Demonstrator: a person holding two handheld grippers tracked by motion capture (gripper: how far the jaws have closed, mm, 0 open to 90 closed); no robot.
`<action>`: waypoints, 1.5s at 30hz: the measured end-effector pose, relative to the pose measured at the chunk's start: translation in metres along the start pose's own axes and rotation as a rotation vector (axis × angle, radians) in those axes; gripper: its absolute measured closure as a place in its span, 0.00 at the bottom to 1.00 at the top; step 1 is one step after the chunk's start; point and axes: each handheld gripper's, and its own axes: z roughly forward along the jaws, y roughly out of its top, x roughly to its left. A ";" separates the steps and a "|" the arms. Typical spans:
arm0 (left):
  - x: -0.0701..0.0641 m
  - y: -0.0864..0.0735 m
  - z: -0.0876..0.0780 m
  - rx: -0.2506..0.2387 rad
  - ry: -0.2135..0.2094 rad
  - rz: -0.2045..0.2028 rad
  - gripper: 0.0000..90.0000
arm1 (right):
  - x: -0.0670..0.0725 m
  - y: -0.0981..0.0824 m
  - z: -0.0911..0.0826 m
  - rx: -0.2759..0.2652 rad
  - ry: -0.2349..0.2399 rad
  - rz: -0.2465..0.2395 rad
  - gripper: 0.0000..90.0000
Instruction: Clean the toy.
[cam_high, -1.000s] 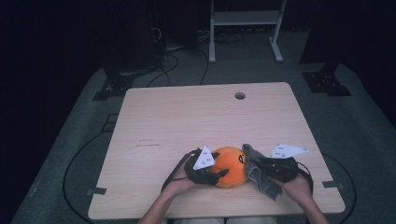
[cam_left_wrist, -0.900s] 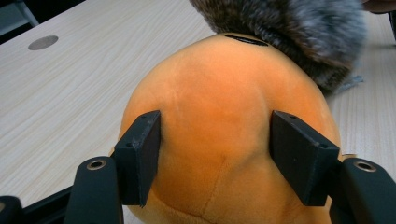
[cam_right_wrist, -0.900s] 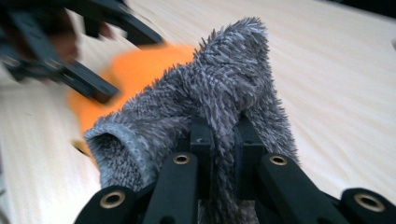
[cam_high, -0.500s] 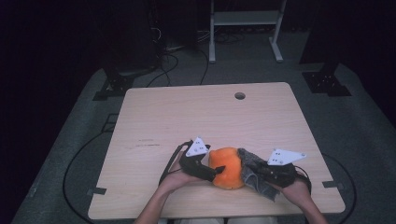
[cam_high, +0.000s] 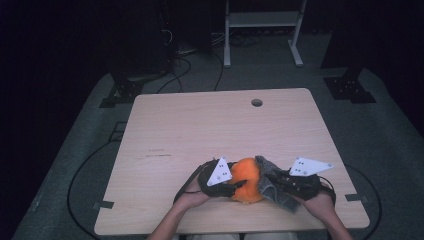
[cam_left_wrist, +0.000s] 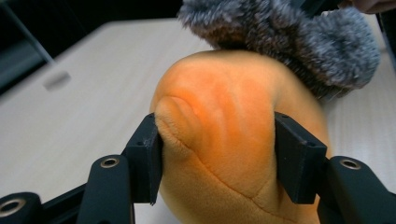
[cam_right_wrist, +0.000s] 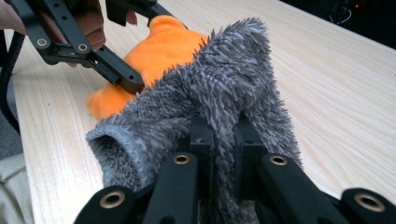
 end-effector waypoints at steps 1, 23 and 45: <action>-0.001 0.000 0.000 -0.012 0.004 0.022 0.45 | 0.000 0.000 -0.001 -0.006 0.000 0.004 0.90; 0.001 -0.008 0.008 0.014 -0.046 -0.116 0.35 | -0.006 -0.008 0.000 0.006 0.008 0.036 0.90; 0.002 -0.012 0.004 0.017 -0.067 -0.097 0.36 | -0.025 -0.028 0.001 0.081 -0.022 0.117 0.90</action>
